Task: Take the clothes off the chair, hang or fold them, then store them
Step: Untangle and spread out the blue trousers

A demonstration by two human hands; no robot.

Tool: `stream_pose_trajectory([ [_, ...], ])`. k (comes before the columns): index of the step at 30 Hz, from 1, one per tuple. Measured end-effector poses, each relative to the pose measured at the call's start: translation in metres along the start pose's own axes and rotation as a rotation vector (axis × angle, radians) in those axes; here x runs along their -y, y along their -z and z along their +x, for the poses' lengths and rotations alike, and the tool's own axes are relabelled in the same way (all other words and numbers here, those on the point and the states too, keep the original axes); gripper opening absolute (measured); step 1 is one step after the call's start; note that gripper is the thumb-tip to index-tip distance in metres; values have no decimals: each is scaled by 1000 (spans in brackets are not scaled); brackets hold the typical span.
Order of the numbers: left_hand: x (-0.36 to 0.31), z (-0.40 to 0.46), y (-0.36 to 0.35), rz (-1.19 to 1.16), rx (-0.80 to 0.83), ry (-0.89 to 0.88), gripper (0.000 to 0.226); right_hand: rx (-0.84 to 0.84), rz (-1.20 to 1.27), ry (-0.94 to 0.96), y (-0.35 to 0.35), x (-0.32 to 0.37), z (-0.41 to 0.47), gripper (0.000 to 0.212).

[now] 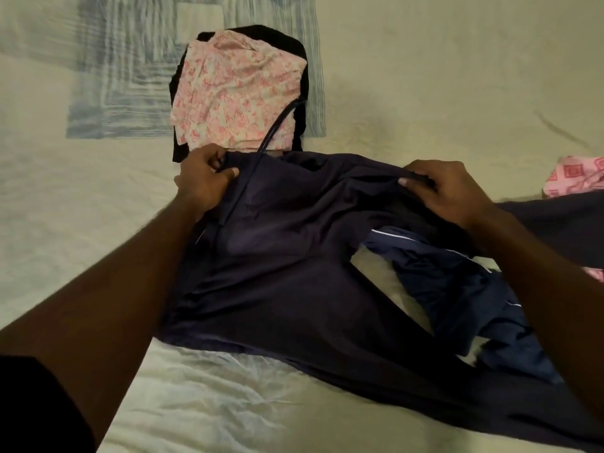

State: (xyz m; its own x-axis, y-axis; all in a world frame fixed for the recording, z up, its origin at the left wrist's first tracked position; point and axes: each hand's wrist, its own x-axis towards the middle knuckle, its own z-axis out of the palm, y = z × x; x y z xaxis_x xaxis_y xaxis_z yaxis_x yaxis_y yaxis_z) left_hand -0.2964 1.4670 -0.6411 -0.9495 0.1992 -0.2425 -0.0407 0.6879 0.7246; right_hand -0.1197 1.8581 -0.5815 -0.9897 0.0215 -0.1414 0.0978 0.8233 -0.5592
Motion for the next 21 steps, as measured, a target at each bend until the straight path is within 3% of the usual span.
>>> stream_pose_trajectory([
  [3, 2, -11, 29, -94, 66, -85, 23, -37, 17, -35, 3, 12, -12, 20],
  [7, 9, -29, 83, -97, 150, -195, 42, -103, 51, 26, 7, 42, -42, 17],
  [11, 30, -69, 126, -81, 111, -201, 28, -86, 61, 107, -12, 66, -94, 22],
  [14, 65, -110, 143, -47, 94, -118, 26, -20, 7, 192, -56, 81, -143, 32],
  [18, 110, -148, 140, 54, 315, 48, 62, 20, -152, 260, -137, 77, -195, 38],
  [21, 111, -165, 128, -66, 324, 242, 39, 52, -201, 204, -176, 73, -206, 47],
])
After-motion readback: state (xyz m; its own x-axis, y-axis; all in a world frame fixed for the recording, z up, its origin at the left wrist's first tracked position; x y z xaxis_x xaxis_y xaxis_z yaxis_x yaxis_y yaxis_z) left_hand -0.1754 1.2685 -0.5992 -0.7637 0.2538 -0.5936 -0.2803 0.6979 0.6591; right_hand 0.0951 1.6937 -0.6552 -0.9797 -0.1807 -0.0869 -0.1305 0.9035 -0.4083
